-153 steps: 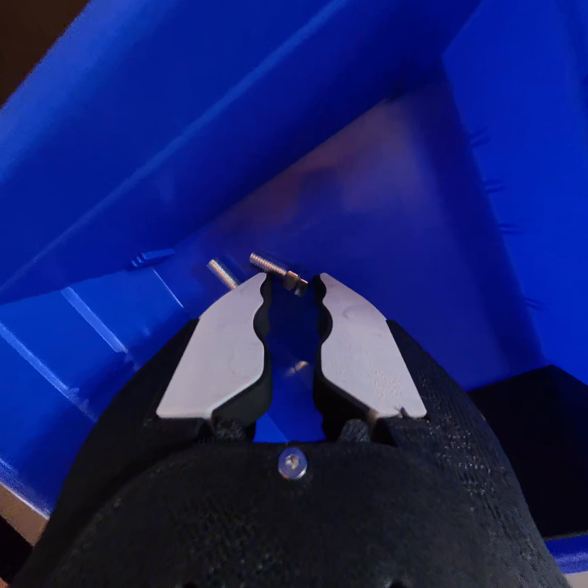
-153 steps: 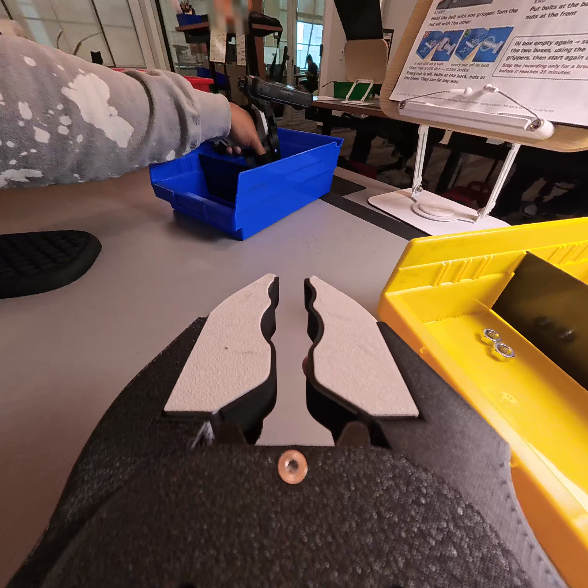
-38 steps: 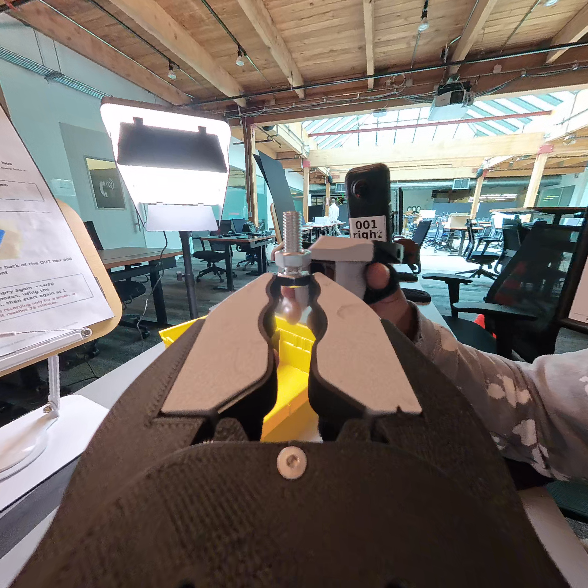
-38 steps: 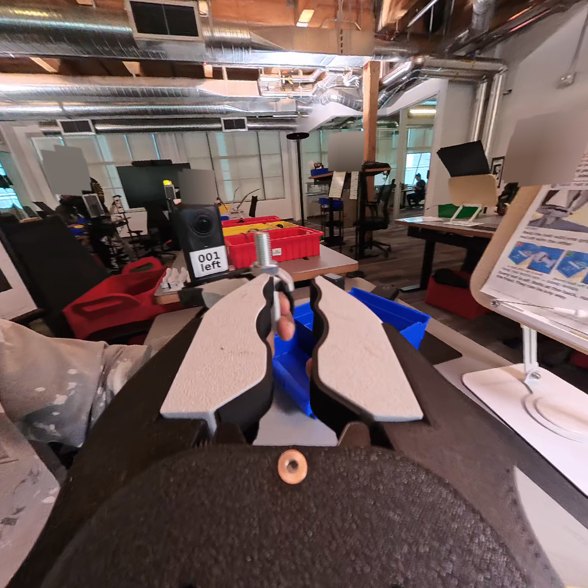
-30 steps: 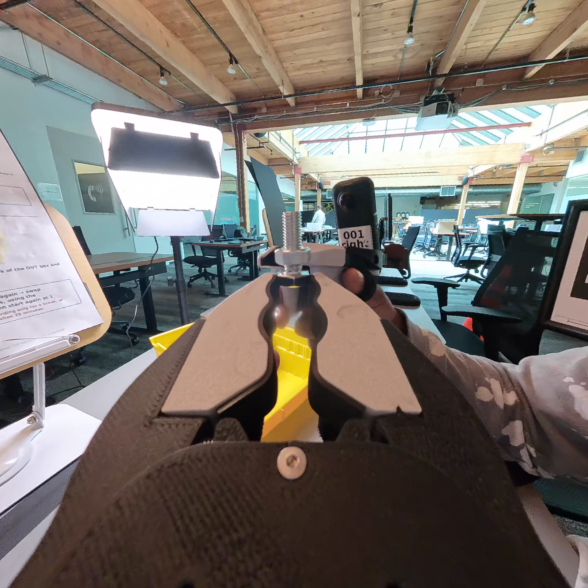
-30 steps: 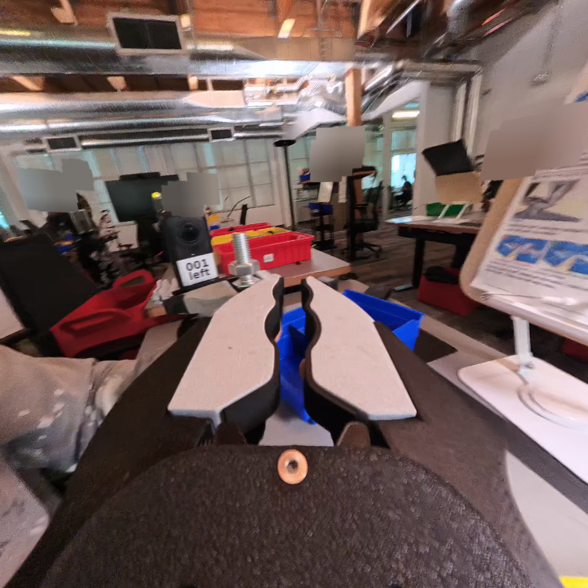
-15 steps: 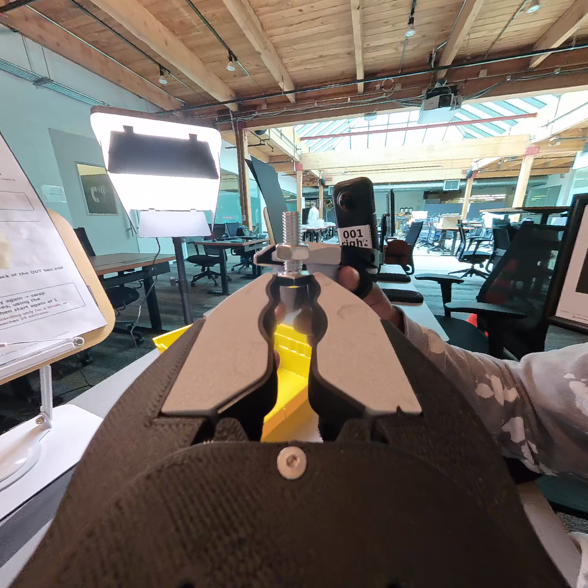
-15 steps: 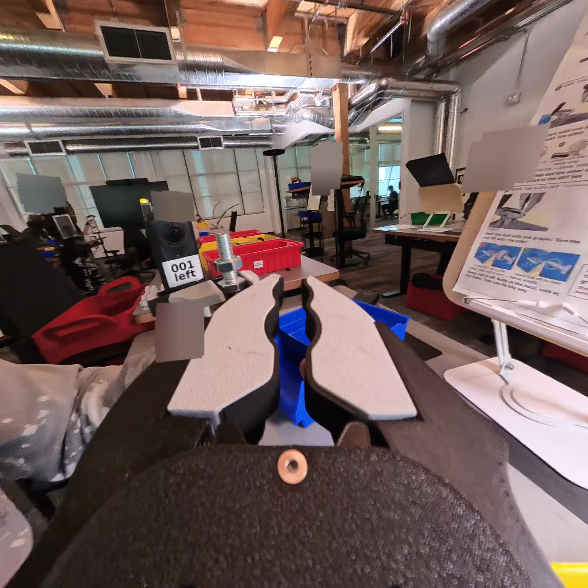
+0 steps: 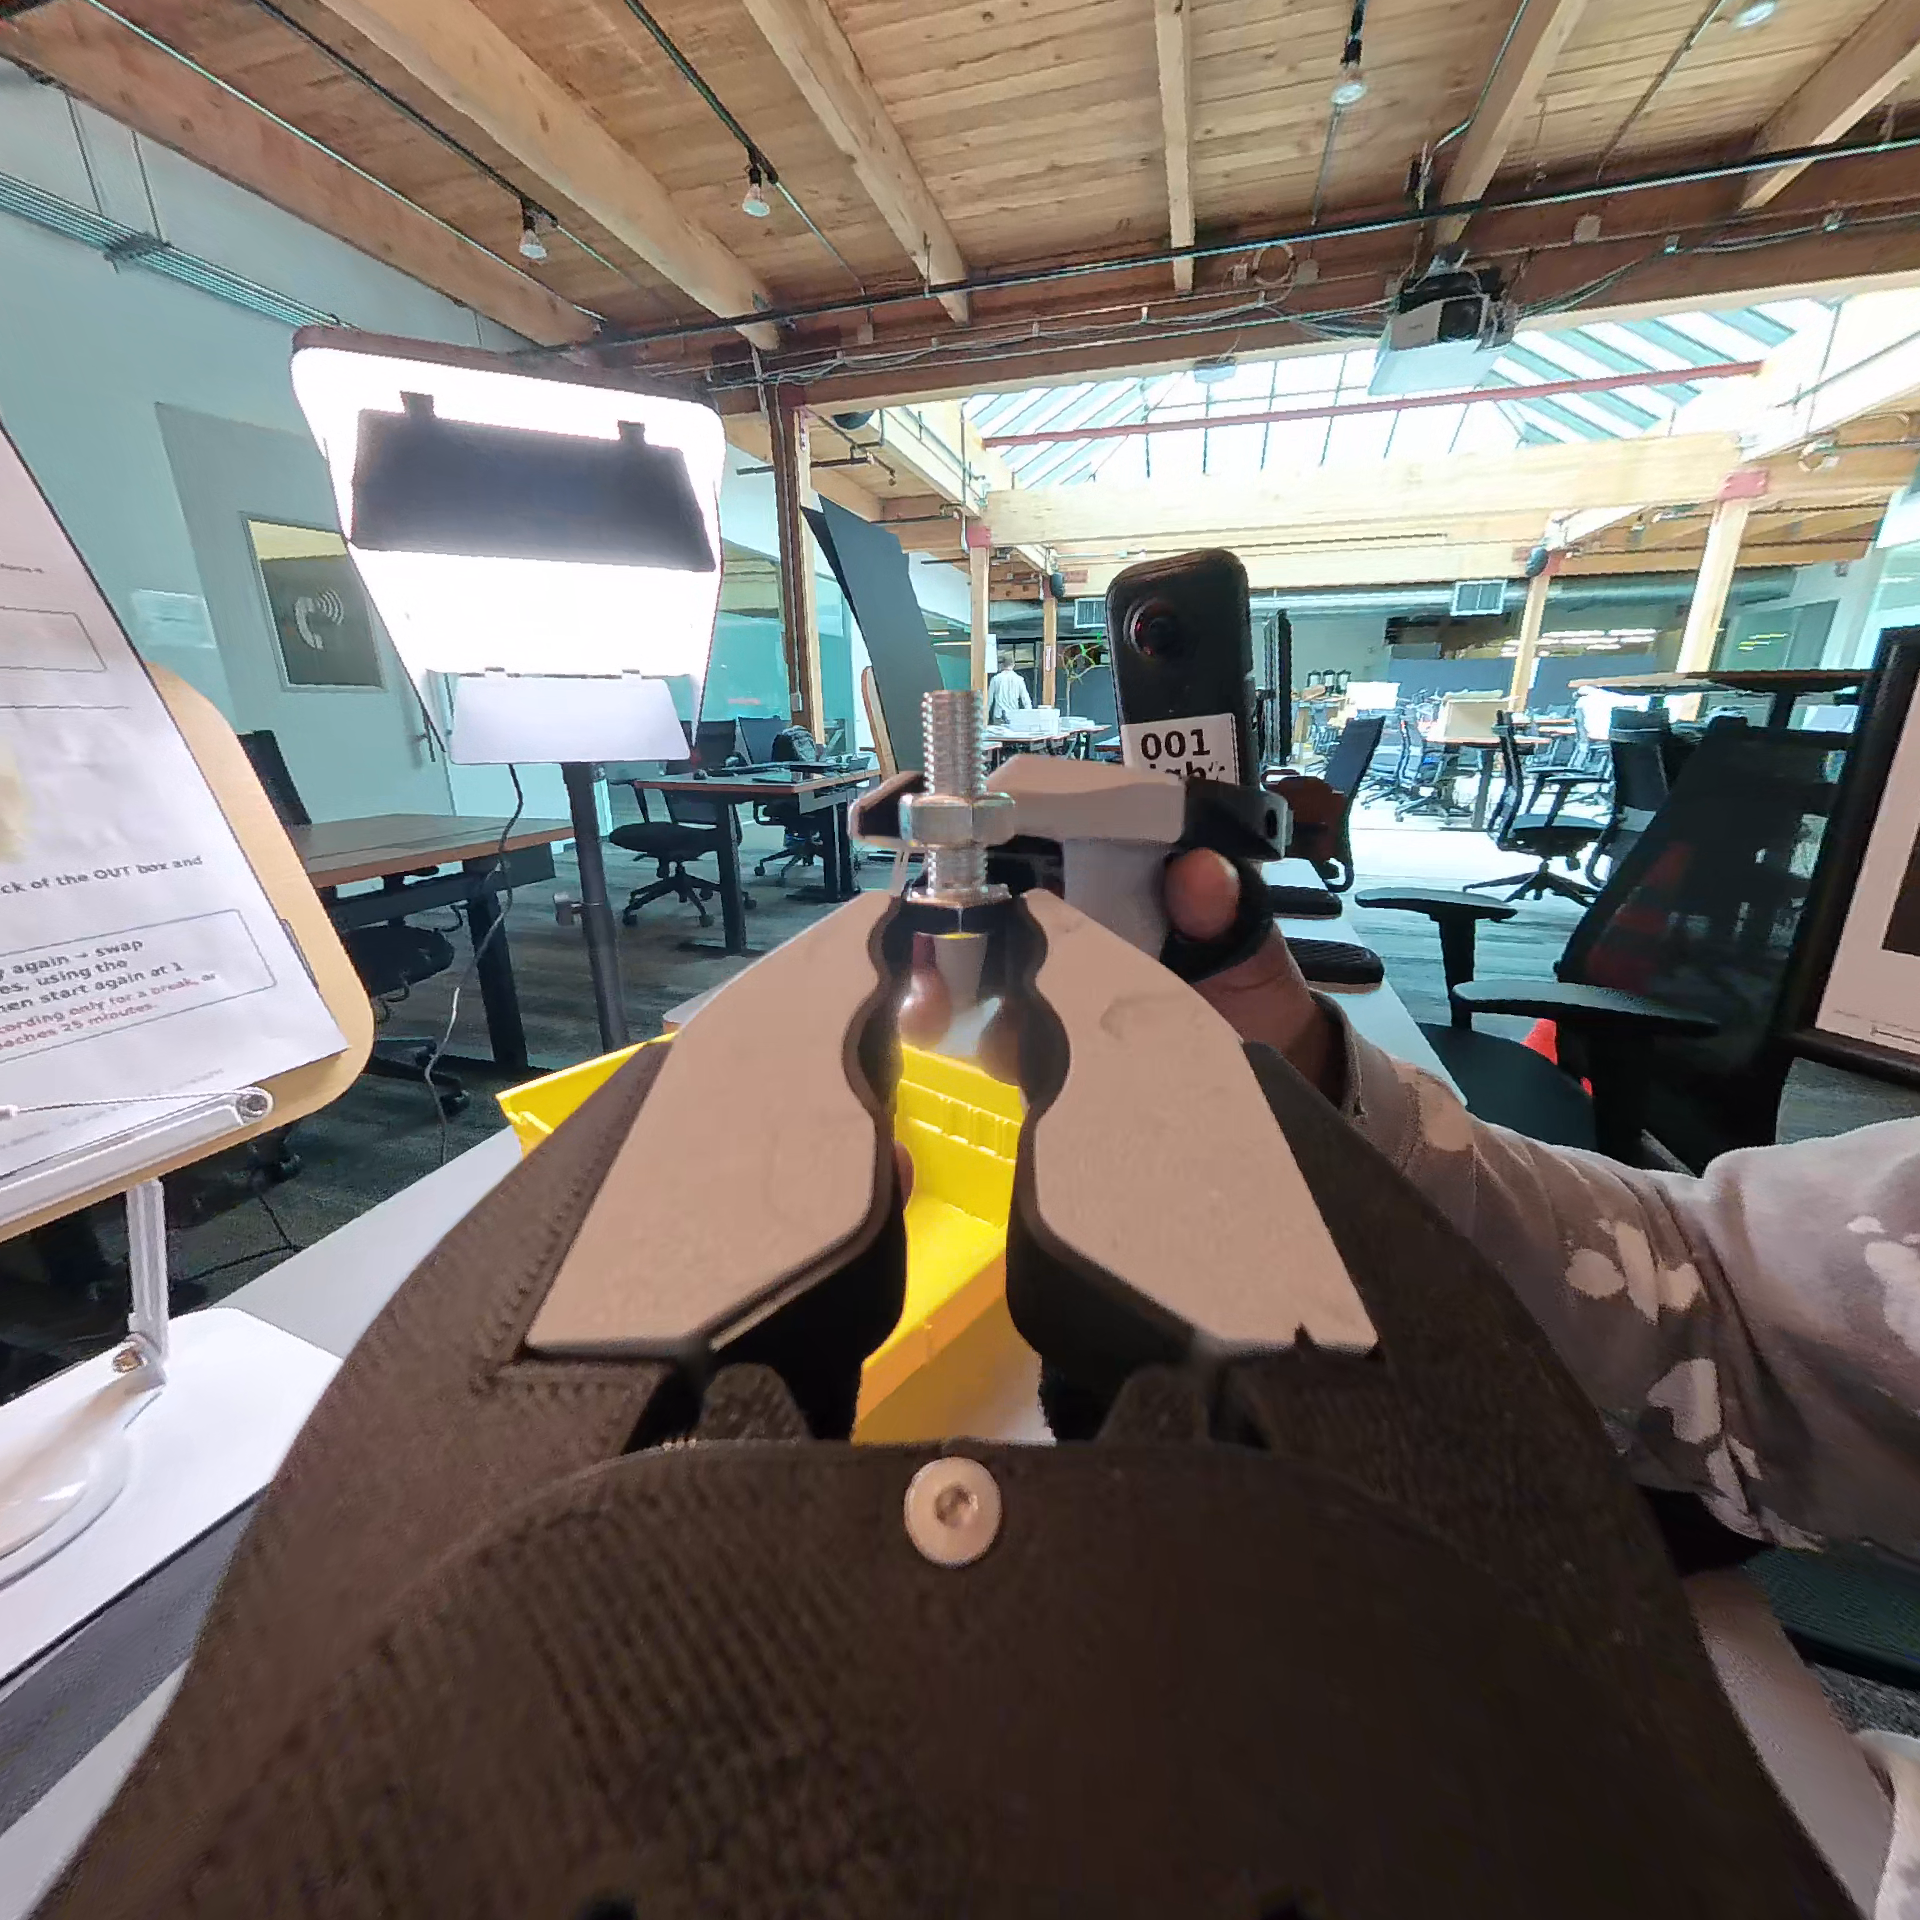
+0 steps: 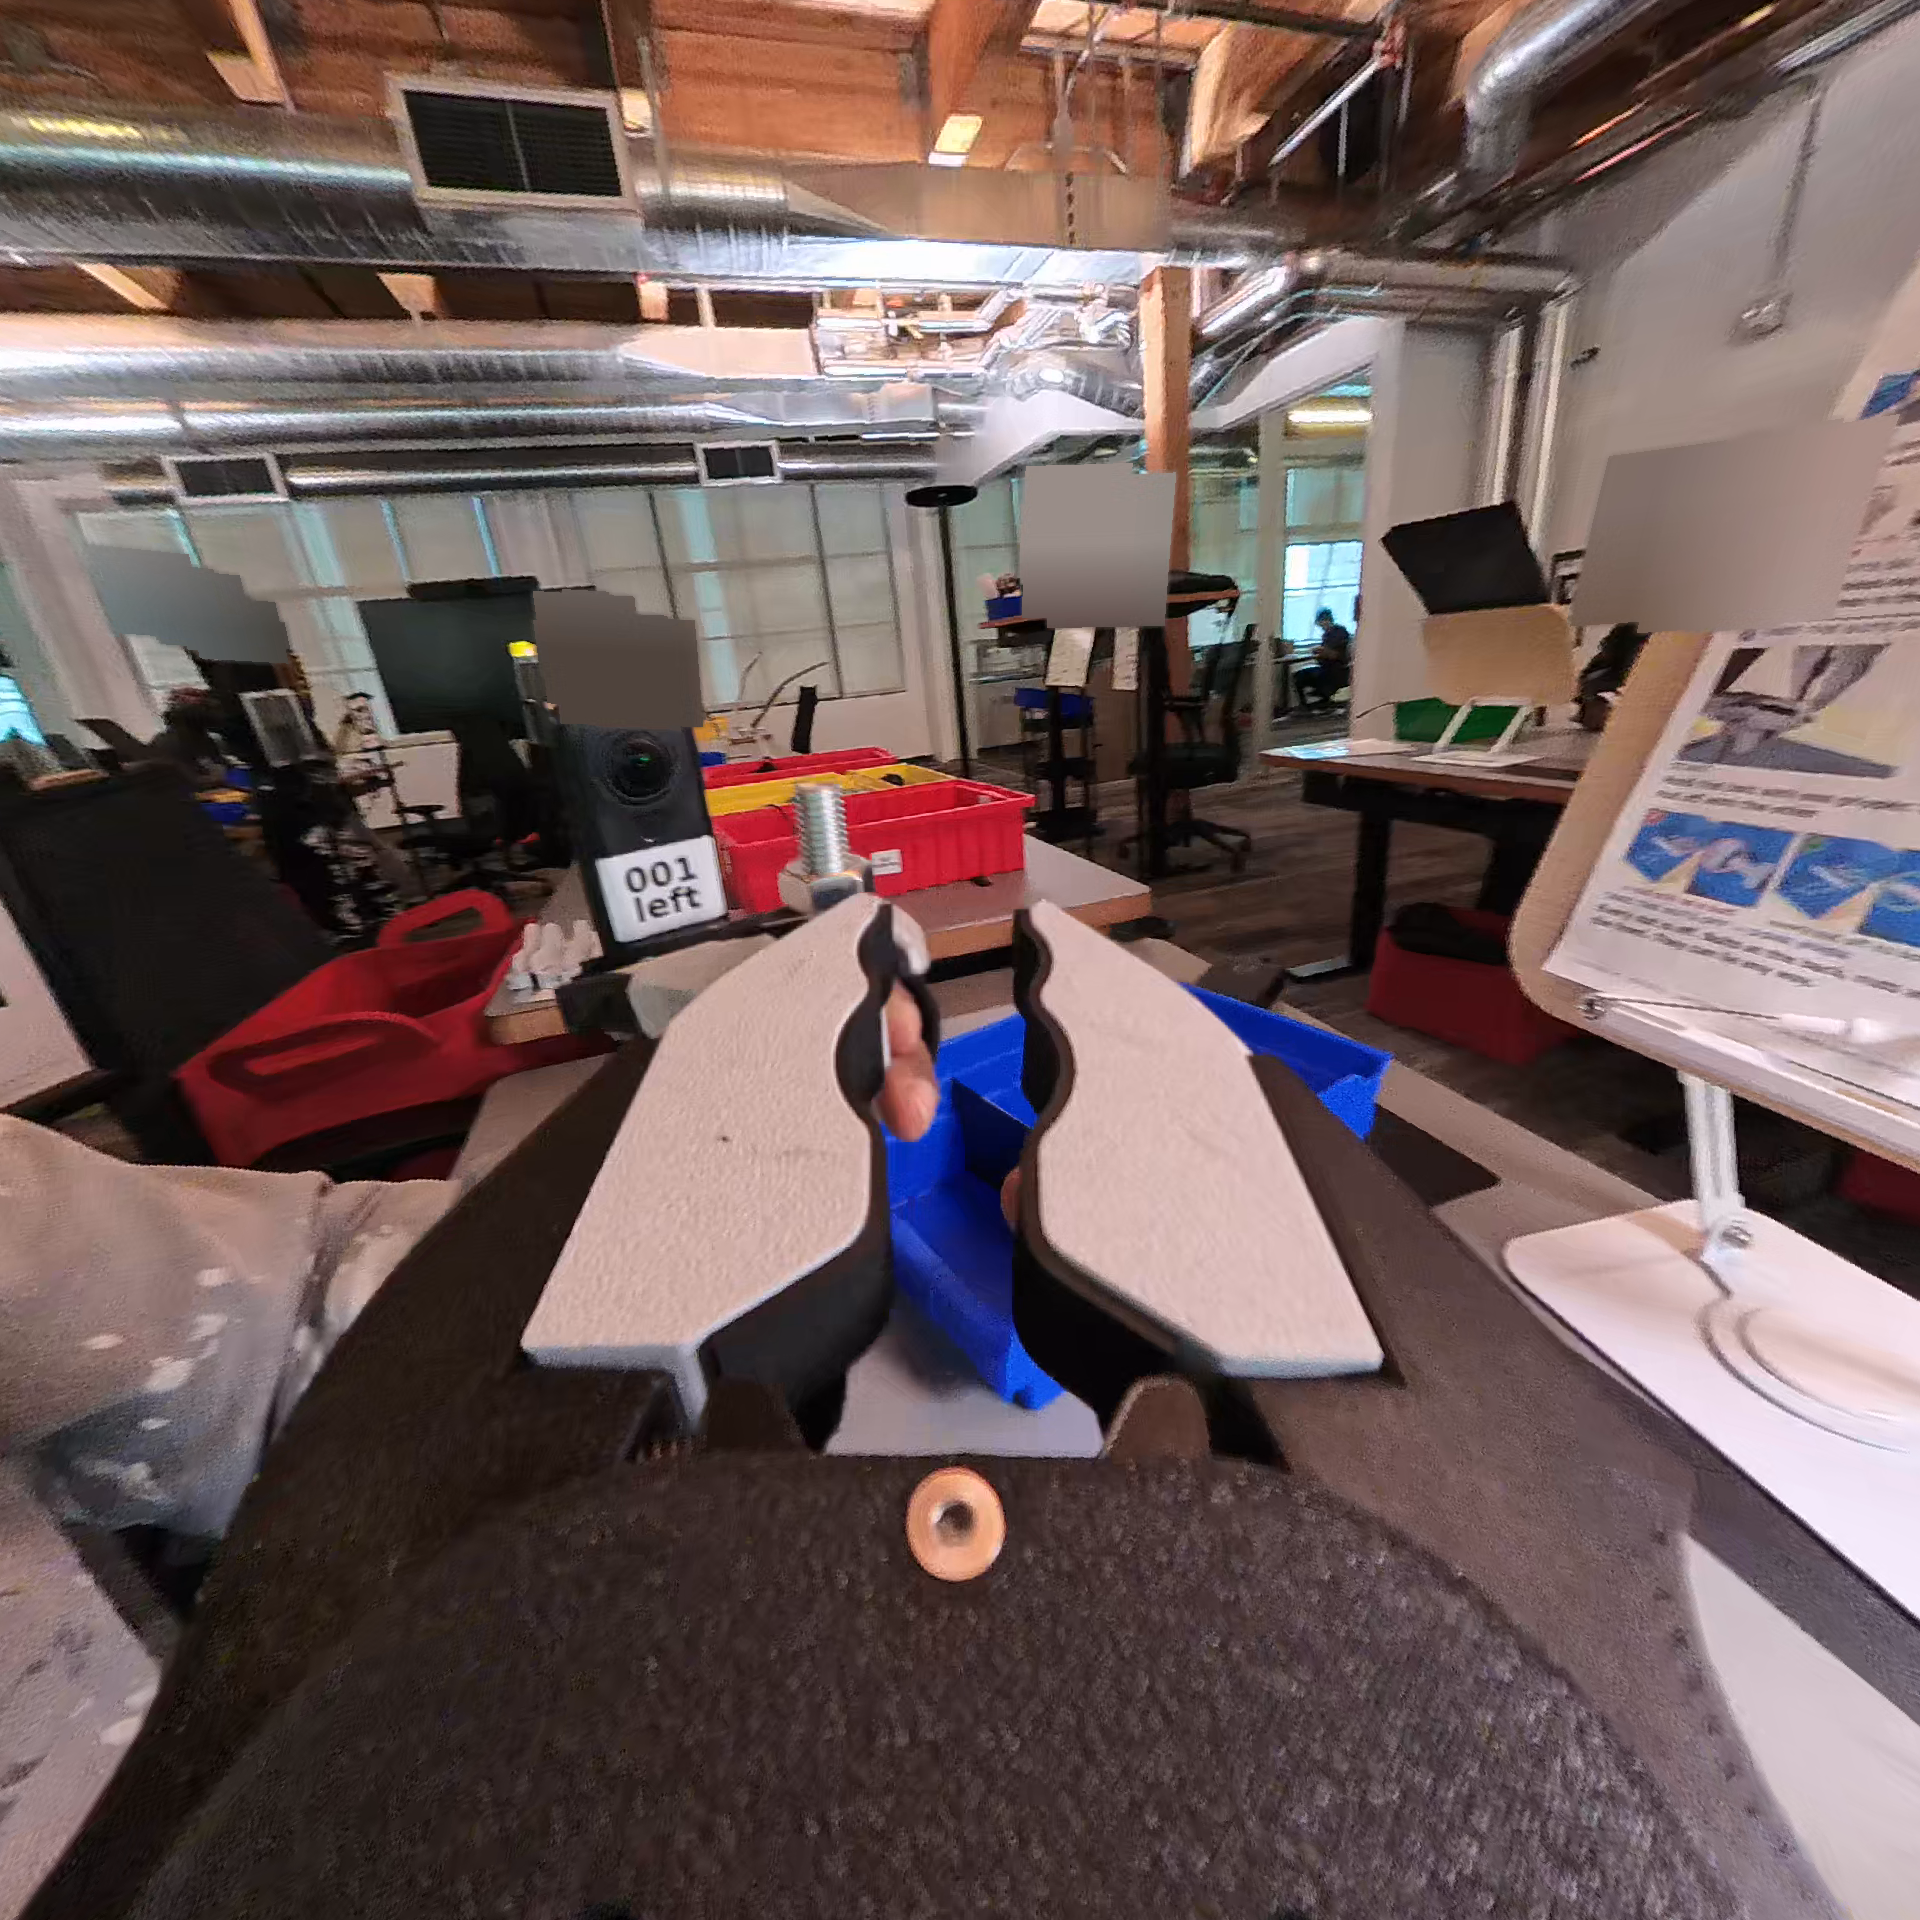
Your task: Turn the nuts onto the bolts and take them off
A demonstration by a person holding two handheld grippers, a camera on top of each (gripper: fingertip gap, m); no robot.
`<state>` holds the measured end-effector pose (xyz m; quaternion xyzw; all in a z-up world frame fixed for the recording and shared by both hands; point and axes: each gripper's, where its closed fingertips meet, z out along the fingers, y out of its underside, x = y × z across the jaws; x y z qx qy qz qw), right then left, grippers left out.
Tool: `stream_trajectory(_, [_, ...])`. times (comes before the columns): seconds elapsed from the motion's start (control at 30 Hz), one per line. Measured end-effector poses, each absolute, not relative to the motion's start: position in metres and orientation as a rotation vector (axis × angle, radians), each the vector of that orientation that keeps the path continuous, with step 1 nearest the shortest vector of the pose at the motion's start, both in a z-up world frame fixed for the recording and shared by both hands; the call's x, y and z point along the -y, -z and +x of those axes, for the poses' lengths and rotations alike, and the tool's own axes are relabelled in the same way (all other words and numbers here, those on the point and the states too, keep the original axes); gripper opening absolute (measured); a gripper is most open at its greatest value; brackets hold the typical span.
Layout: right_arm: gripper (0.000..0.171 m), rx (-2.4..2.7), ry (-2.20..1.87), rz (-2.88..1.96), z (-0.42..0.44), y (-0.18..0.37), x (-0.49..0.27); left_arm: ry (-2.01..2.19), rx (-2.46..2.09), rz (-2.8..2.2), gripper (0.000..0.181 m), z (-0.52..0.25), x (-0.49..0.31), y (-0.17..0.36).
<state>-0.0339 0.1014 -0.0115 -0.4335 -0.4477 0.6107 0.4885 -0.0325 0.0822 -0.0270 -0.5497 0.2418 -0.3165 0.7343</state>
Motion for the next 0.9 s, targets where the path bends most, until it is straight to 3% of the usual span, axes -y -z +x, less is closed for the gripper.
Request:
stream_trajectory(0.23, [0.032,1.136,-1.493,-1.028,-0.042,0.013,-0.085,0.697,-0.527,-1.202,0.018,-0.029,-0.084,0.03])
stream_trajectory(0.3, [0.013,1.045,-1.499,-1.077,-0.036,0.011,-0.103,0.721,-0.515,-1.175,0.018,-0.033,-0.081,0.026])
stream_trajectory(0.33, [0.013,1.02,-1.487,-1.075,-0.033,0.01,-0.11,0.711,-0.513,-1.172,0.018,-0.033,-0.08,0.024])
stream_trajectory(0.53, [0.032,1.121,-1.517,-1.028,-0.041,0.01,-0.083,0.7,-0.499,-1.187,0.018,-0.032,-0.085,0.029])
stream_trajectory(0.67, [0.036,1.117,-1.498,-1.044,-0.043,0.013,-0.086,0.69,-0.507,-1.191,0.018,-0.028,-0.084,0.03])
stream_trajectory(0.7, [0.034,1.107,-1.507,-1.052,-0.041,0.012,-0.089,0.698,-0.498,-1.184,0.018,-0.03,-0.084,0.029])
stream_trajectory(0.73, [0.015,1.051,-1.493,-1.081,-0.038,0.01,-0.099,0.719,-0.503,-1.163,0.018,-0.031,-0.081,0.026])
stream_trajectory(0.8, [0.011,0.99,-1.456,-1.081,-0.032,0.007,-0.112,0.702,-0.505,-1.166,0.018,-0.031,-0.08,0.024])
stream_trajectory(0.9, [0.027,1.043,-1.48,-1.056,-0.033,0.006,-0.101,0.703,-0.503,-1.177,0.018,-0.03,-0.08,0.025])
